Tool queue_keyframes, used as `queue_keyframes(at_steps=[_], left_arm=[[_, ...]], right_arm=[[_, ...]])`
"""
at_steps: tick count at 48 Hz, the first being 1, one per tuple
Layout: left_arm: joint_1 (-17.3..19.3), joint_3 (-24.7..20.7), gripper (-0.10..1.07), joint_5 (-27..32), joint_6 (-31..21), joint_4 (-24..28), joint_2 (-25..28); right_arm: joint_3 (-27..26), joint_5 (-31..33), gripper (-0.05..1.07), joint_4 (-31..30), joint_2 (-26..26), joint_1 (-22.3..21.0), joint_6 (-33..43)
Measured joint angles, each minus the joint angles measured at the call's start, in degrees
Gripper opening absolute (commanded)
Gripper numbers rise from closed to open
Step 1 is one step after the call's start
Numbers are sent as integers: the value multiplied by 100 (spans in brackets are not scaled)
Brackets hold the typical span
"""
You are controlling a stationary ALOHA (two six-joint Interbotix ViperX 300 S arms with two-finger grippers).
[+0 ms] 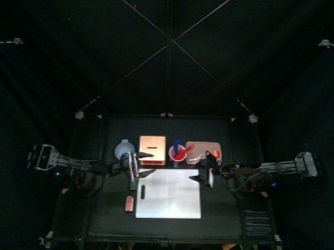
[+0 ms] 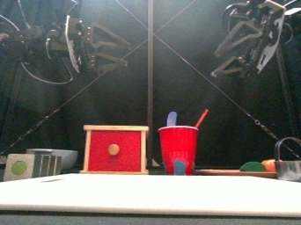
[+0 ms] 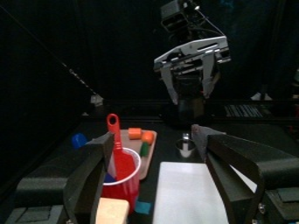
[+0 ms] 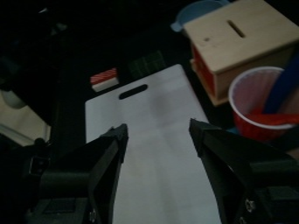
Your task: Pick up sushi roll
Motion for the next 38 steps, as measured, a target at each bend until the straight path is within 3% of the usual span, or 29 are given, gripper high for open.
queue_keyframes(at_steps=[9, 38], left_arm=[[-35, 18, 102, 571, -281, -9, -185], [-62, 114, 102, 598, -264, 79, -229]], right_arm=[[-70, -88, 90, 18, 255, 0, 9], [-149, -114, 90, 79, 369, 9, 9]])
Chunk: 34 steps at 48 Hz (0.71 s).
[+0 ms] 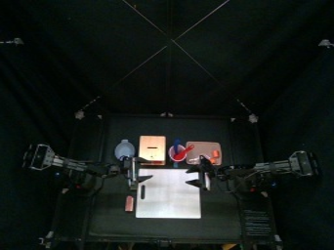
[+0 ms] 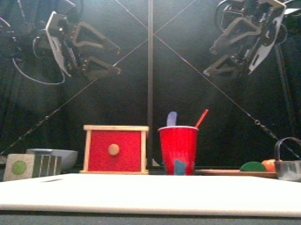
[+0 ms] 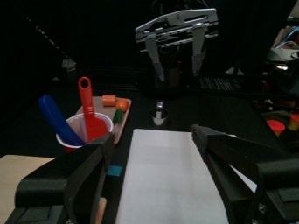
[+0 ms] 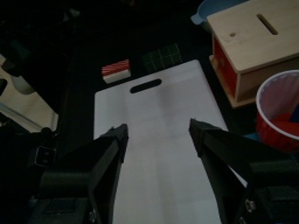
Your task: Pick up sushi roll
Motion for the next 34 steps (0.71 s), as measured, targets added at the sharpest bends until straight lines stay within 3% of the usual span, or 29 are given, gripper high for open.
queue_keyframes(at_steps=[10, 21, 34], left_arm=[[0, -9, 102, -97, 9, 0, -9], [9, 97, 102, -378, 0, -9, -114], [255, 615, 102, -387, -9, -53, -510]], right_arm=[[-220, -44, 90, 0, 369, 9, -9], [-923, -97, 90, 62, 1389, 18, 70], [-2206, 44, 90, 1169, 2786, 26, 18]])
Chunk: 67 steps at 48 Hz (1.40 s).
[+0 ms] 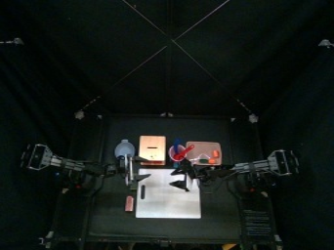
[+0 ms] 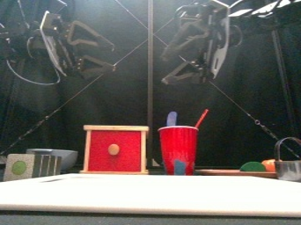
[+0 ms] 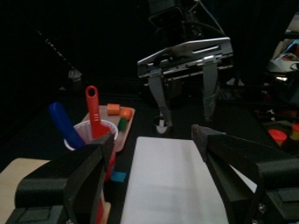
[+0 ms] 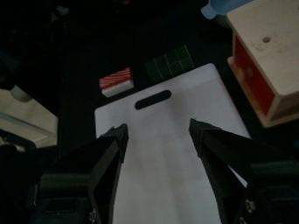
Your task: Pick up sushi roll
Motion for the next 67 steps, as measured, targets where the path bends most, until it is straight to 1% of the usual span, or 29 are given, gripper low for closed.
queue_keyframes(at_steps=[3, 6, 10, 14, 20, 24, 31, 37, 40, 43, 46, 48, 53, 58, 63, 67], left_arm=[[0, 79, 102, 53, -26, -9, -141], [-18, 158, 102, 211, -35, -123, -290], [-70, 185, 102, 571, -123, -642, -422], [-132, 167, 101, 1090, -158, -1450, -492], [-141, 0, 100, 2083, -132, -2900, -466], [-141, -105, 98, 2514, -132, -3674, -422], [-149, -167, 97, 2997, -141, -4790, -360], [-176, -132, 97, 3472, -158, -5906, -281], [-185, -88, 97, 3560, -158, -6451, -255], [-193, -44, 97, 3568, -158, -6838, -237], [-193, 18, 97, 3542, -158, -7066, -229], [-193, 35, 97, 3507, -158, -7119, -229], [-185, 132, 97, 3357, -167, -7207, -237], [-158, 141, 96, 3032, -158, -7225, -237], [-70, -26, 96, 2804, -44, -7093, -141], [97, -264, 96, 2962, 141, -6785, -88]], right_arm=[[-185, 18, 90, 0, 255, 18, -18], [-255, 26, 90, -105, 352, 70, -9], [-255, 26, 90, -220, 352, 105, -9], [-185, 44, 90, -308, 290, 149, -9], [70, 114, 90, -396, 26, 176, -9], [229, 185, 90, -404, -158, 158, -9], [519, 237, 90, -404, -536, 149, 0], [756, 255, 90, -404, -835, 123, -9], [870, 255, 90, -404, -940, 105, -9], [967, 255, 90, -404, -1020, 79, -9], [1063, 255, 90, -404, -1099, 26, -9], [1107, 255, 90, -404, -1116, 0, -9], [1195, 264, 90, -404, -1125, -44, 0], [1248, 264, 90, -413, -1125, -62, -9], [1310, 264, 90, -431, -1125, -70, -9], [1354, 264, 90, -457, -1125, -88, -9]])
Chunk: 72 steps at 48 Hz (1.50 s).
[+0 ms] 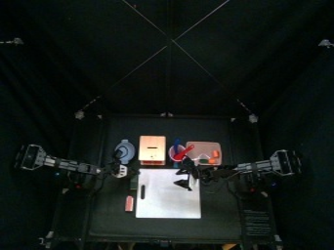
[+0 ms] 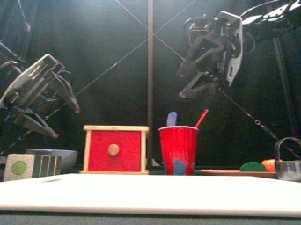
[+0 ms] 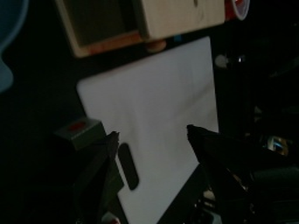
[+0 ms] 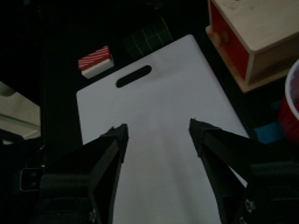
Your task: Pick up sushi roll
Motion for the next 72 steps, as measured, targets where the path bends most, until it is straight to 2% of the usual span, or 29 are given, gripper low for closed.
queue_keyframes(at_steps=[3, 10, 16, 20, 26, 31, 37, 39, 46, 52, 55, 64, 72], left_arm=[[211, -202, 96, 299, 105, 211, 44], [826, -773, 96, 1705, 141, 729, 352], [1055, -1090, 96, 2742, 44, 1248, 729], [1125, -1195, 96, 3261, -229, 1556, 984], [1274, -1230, 96, 3885, -993, 2224, 1239], [1327, -1292, 96, 4438, -1978, 3129, 1292], [1318, -1521, 96, 5229, -3516, 4632, 1257], [1301, -1626, 96, 5467, -4210, 5282, 1230], [1090, -1863, 97, 5643, -6073, 6855, 1230], [615, -1881, 97, 5414, -7093, 7471, 1389], [387, -1854, 97, 5221, -7497, 7611, 1564], [-9, -1951, 97, 4913, -8209, 7813, 2092], [-79, -2268, 97, 5124, -8297, 7954, 2417]], right_arm=[[26, 0, 90, -9, -9, -18, 0], [53, 0, 90, -9, 0, -26, 0], [79, 0, 90, 0, 0, -26, 0], [105, 0, 90, 9, 0, -26, 0], [105, -9, 90, 18, -9, -9, 0], [114, 0, 90, 9, 0, -9, 0], [132, 0, 90, 18, 0, -9, 9], [141, -9, 90, 18, -9, -9, 9], [158, 0, 90, 18, 0, -9, 9], [185, -9, 90, 18, 0, -9, 0], [202, 0, 90, 9, 0, -18, 0], [272, 0, 90, 9, 0, -9, 0], [396, 0, 90, 9, -35, -9, 0]])
